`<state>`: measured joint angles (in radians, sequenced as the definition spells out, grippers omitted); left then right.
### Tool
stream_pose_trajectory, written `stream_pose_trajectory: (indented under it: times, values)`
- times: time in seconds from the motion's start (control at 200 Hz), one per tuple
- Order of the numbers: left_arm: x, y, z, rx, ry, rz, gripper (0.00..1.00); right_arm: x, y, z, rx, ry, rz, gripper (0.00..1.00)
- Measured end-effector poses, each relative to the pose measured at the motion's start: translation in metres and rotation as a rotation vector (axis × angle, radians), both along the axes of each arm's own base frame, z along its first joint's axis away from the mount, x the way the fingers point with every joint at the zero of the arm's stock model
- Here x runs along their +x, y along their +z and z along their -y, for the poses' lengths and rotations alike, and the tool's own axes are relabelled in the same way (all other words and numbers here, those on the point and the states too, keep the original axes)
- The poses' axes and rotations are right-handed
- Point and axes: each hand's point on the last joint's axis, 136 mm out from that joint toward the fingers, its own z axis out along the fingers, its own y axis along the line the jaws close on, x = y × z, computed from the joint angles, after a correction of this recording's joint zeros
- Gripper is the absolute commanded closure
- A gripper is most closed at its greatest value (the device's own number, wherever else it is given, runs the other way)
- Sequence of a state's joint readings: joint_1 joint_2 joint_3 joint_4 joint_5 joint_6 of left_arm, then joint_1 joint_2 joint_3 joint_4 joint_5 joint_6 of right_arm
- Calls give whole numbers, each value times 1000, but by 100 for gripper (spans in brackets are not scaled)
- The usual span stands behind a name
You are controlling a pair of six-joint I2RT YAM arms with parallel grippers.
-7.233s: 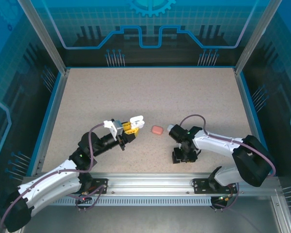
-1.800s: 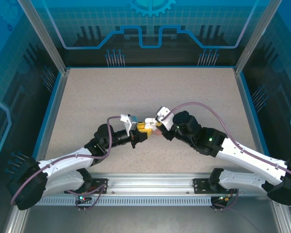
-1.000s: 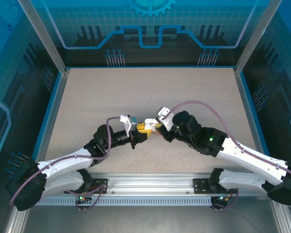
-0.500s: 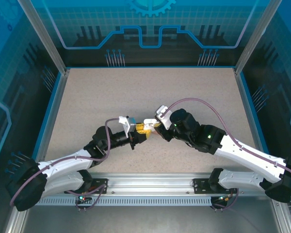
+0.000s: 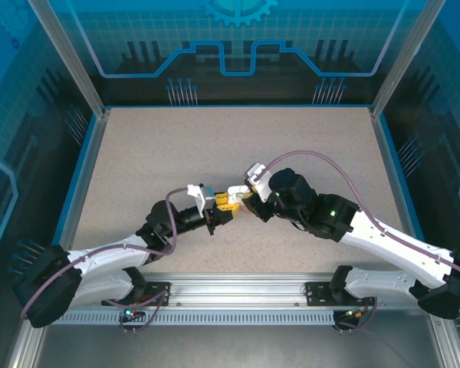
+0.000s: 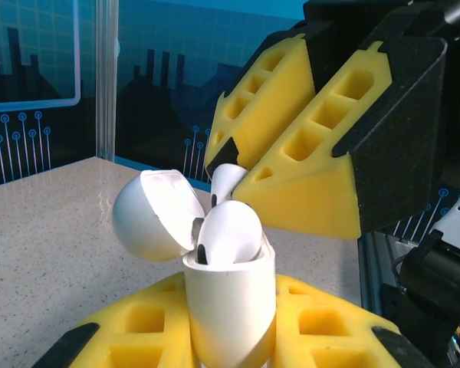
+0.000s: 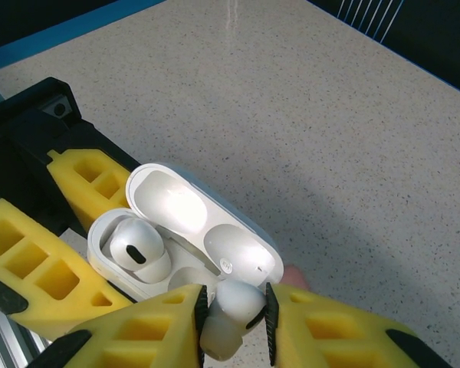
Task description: Insert the wireless bluetooth earbuds into the charging case
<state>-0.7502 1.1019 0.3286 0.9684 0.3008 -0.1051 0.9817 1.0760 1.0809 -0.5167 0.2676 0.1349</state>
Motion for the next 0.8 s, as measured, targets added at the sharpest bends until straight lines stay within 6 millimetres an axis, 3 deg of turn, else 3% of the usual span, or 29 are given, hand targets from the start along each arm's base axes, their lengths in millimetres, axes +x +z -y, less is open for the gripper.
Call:
stream_pose_trajectory:
  times: [0.565, 0.795]
  values:
    - [3, 1, 3, -15, 5, 19, 100, -4, -2, 1, 5, -6, -35, 66]
    - [4, 2, 3, -20, 7, 24, 100, -5, -3, 3, 8, -15, -51, 57]
